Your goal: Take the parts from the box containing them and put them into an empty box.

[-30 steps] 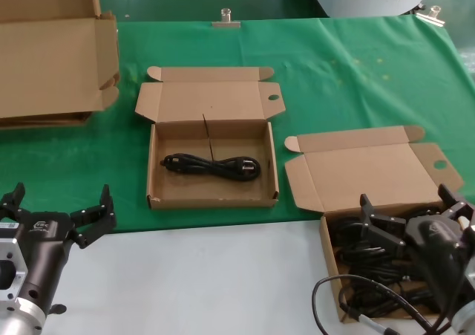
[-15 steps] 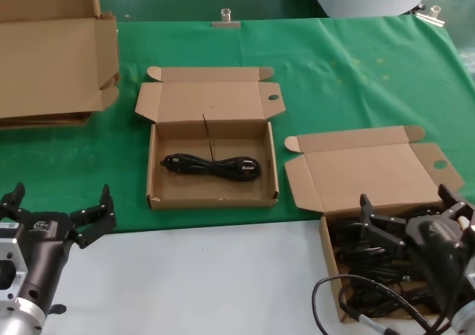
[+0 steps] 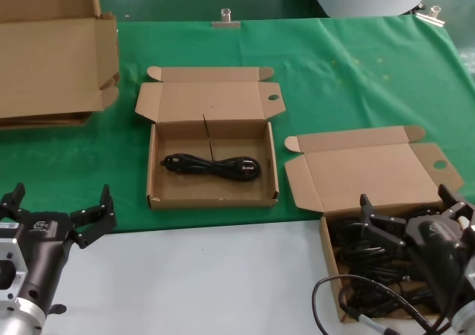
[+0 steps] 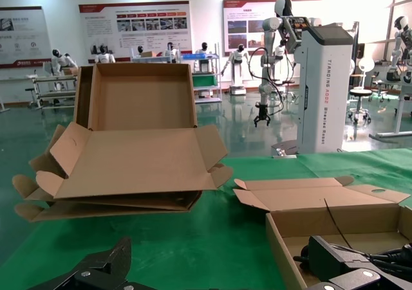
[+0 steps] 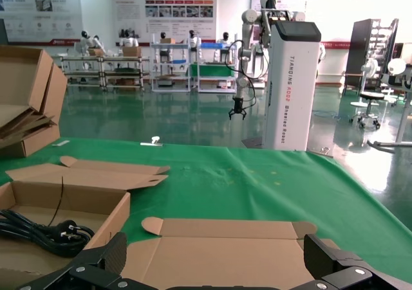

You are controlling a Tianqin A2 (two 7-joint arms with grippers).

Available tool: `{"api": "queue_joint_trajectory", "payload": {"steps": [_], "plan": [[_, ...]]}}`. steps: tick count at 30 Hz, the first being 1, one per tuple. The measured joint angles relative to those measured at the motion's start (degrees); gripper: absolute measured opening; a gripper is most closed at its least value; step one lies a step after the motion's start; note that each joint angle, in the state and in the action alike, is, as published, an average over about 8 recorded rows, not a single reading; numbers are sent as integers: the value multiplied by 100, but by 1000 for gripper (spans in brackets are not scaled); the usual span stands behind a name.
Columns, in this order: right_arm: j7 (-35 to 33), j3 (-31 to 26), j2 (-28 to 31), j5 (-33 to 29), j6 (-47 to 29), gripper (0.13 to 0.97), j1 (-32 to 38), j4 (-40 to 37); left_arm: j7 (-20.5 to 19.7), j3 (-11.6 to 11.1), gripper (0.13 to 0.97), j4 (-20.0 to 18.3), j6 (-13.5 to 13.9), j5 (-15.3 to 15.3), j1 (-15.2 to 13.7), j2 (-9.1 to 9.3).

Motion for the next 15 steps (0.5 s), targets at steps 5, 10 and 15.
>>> {"api": "queue_joint_trajectory", "payload": {"steps": [5,10,15], "plan": [[0,0,0,0,0,966,0,0,0,0,966,0,0,0,0,0],[0,0,0,0,0,966,0,0,0,0,966,0,0,0,0,0],[0,0,0,0,0,966,0,0,0,0,966,0,0,0,0,0]]}}
